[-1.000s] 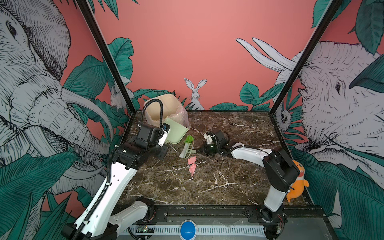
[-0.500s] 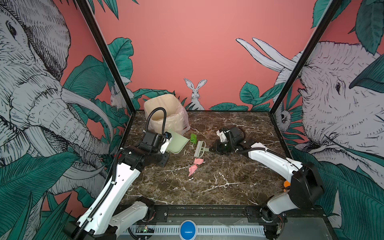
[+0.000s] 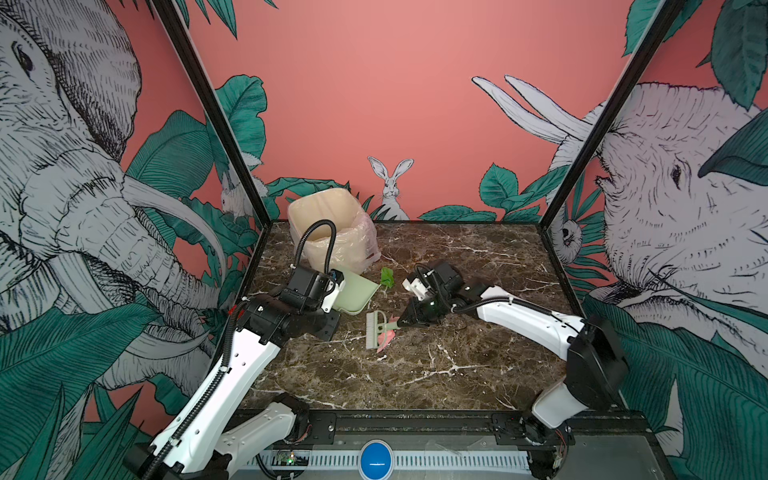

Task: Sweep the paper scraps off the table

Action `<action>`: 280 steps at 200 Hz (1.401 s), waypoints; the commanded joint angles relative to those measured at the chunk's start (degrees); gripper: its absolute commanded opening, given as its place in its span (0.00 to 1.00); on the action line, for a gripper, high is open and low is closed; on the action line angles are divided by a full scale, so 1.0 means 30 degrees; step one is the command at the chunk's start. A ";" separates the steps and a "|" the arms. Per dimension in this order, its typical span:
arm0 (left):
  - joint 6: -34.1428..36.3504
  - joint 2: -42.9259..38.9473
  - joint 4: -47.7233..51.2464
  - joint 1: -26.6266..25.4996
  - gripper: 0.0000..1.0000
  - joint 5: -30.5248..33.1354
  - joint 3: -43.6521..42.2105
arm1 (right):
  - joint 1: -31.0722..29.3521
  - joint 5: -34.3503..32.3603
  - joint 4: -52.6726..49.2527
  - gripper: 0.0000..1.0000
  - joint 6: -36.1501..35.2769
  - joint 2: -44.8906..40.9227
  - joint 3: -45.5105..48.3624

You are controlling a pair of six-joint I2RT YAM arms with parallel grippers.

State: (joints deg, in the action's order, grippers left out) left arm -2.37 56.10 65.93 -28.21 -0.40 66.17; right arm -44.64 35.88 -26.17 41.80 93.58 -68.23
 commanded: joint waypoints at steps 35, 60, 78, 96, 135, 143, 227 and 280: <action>-0.0633 -0.0155 0.0238 -0.0209 0.18 -0.0349 -0.0021 | 0.1529 -0.0006 -0.2490 0.00 -0.2701 0.0779 -0.0856; -0.0725 0.0055 0.0062 -0.0361 0.18 -0.0422 -0.0098 | 0.2544 -0.0641 -0.4424 0.00 -0.3914 0.0209 -0.0892; -0.0754 0.0295 -0.0097 -0.0563 0.18 -0.0483 -0.0183 | 0.3206 -0.1072 -0.5743 0.00 -0.4743 -0.0176 -0.0871; -0.0870 0.0559 -0.0369 -0.0883 0.18 -0.0431 -0.0288 | 0.3959 -0.1351 -0.6789 0.00 -0.5395 -0.0460 -0.0682; -0.1281 0.1231 -0.1163 -0.2009 0.18 -0.0310 -0.0681 | 0.5397 -0.2402 -0.8741 0.00 -0.6589 -0.1575 -0.0700; -0.1340 0.1388 -0.1257 -0.2236 0.18 -0.0332 -0.0711 | 0.5703 -0.2514 -0.8997 0.00 -0.6718 -0.1729 -0.0707; -0.2572 0.2930 -0.3104 -0.4148 0.18 -0.0024 -0.1944 | 0.6473 -0.2350 -1.1508 0.00 -0.8123 -0.2665 -0.2188; -0.3429 0.3574 -0.2951 -0.5297 0.18 0.0656 -0.2354 | 0.6477 -0.3282 -1.4441 0.00 -0.8982 -0.3274 -0.5698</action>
State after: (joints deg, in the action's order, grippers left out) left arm -10.11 66.98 57.28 -43.38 -0.03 60.51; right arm -25.32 28.62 -62.61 17.54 85.36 -81.62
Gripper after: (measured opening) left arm 0.186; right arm 0.062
